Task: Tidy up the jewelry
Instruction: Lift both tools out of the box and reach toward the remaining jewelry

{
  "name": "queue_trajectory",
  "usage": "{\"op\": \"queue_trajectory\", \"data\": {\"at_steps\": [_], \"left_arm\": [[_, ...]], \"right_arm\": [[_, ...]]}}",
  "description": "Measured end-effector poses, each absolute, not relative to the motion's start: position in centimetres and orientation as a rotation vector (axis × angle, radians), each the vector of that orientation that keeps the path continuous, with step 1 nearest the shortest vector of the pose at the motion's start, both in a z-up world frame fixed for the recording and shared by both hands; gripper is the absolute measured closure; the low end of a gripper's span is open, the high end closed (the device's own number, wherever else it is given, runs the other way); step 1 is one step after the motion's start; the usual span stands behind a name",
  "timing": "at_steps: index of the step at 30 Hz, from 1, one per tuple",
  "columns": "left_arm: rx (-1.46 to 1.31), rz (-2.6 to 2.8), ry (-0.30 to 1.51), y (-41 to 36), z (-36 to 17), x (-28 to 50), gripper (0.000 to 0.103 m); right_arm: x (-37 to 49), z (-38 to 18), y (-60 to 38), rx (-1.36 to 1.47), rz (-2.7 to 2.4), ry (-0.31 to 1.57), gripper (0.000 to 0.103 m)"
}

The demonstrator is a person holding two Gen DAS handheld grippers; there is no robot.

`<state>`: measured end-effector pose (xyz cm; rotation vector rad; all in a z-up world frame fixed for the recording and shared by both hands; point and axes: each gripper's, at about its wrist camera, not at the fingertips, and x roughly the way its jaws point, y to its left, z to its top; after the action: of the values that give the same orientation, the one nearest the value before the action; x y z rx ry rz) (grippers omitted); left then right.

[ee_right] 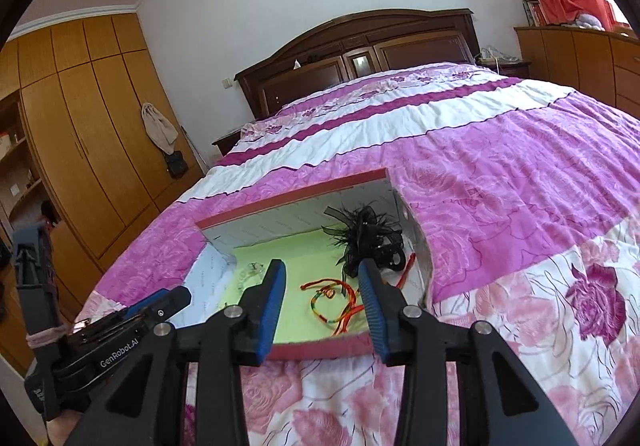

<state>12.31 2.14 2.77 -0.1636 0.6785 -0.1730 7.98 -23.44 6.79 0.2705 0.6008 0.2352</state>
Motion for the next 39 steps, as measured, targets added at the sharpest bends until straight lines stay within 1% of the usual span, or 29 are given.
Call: {"op": "queue_trajectory", "data": {"at_steps": [10, 22, 39], "left_arm": [[-0.169, -0.172, 0.69, 3.0, 3.8, 9.9, 0.075], [-0.162, -0.193, 0.797, 3.7, 2.7, 7.7, 0.075], [-0.143, -0.28, 0.969, 2.5, -0.2, 4.6, 0.074]], "right_arm": [[5.7, 7.6, -23.8, 0.257, 0.262, 0.684, 0.062], [2.6, 7.7, -23.5, 0.171, 0.268, 0.801, 0.062], [0.4, 3.9, -23.6, 0.15, 0.267, 0.966, 0.062]]}}
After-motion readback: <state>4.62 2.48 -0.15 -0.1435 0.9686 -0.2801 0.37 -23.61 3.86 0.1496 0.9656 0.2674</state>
